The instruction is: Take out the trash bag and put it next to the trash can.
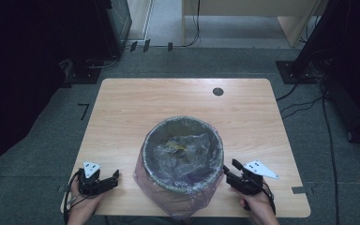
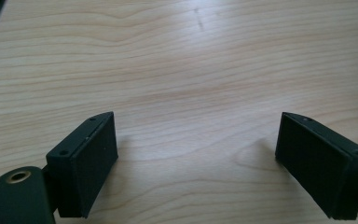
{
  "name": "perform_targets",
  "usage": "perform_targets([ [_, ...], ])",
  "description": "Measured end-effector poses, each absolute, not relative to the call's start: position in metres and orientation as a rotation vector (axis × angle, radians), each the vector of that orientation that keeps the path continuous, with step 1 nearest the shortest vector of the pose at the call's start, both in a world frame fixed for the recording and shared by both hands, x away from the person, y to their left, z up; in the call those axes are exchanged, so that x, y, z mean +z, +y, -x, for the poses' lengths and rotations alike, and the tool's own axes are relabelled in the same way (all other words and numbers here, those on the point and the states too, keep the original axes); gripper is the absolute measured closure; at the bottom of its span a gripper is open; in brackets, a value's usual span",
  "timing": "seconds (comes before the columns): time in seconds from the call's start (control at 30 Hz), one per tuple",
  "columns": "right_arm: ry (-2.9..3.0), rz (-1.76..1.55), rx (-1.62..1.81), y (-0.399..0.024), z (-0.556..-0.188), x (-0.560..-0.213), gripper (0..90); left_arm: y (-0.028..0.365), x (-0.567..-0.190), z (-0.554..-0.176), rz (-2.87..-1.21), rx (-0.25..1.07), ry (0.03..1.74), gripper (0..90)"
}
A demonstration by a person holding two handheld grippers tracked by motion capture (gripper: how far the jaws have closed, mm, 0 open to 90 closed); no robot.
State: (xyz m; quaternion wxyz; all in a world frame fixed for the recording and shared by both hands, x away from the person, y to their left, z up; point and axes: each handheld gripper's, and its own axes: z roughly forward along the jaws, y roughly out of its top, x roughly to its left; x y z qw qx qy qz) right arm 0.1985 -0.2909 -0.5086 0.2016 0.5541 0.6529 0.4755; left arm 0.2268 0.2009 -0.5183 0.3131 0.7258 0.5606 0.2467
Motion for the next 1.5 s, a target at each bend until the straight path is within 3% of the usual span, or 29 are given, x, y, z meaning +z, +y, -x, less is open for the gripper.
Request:
perform_targets([
  [0.33,1.689,-1.771,1.087,-0.335,-0.211,-0.52,42.0,0.18,-0.518,-0.22,-1.994,0.589,1.346,12.1],
  [0.93,1.842,-1.688,1.051,-0.326,-0.21,-0.523,37.8,0.121,-0.519,-0.216,-2.103,0.489,1.104,13.6],
  [1.0,1.868,-1.659,1.048,-0.323,-0.209,-0.523,36.8,0.118,-0.518,-0.218,-2.101,0.486,1.082,19.3],
  [1.07,1.857,-1.636,1.103,-0.319,-0.207,-0.519,36.2,0.114,-0.517,-0.22,-2.088,0.486,1.057,38.3],
  [1.2,1.83,-1.631,1.24,-0.313,-0.203,-0.511,35.8,0.107,-0.517,-0.217,-2.095,0.504,0.998,55.1],
  [1.33,1.891,-1.625,1.275,-0.297,-0.203,-0.512,34.6,0.105,-0.518,-0.216,-2.102,0.507,0.976,63.2],
  [1.5,1.98,-1.591,1.244,-0.277,-0.206,-0.516,35.4,0.106,-0.518,-0.216,-2.097,0.484,0.971,67.1],
])
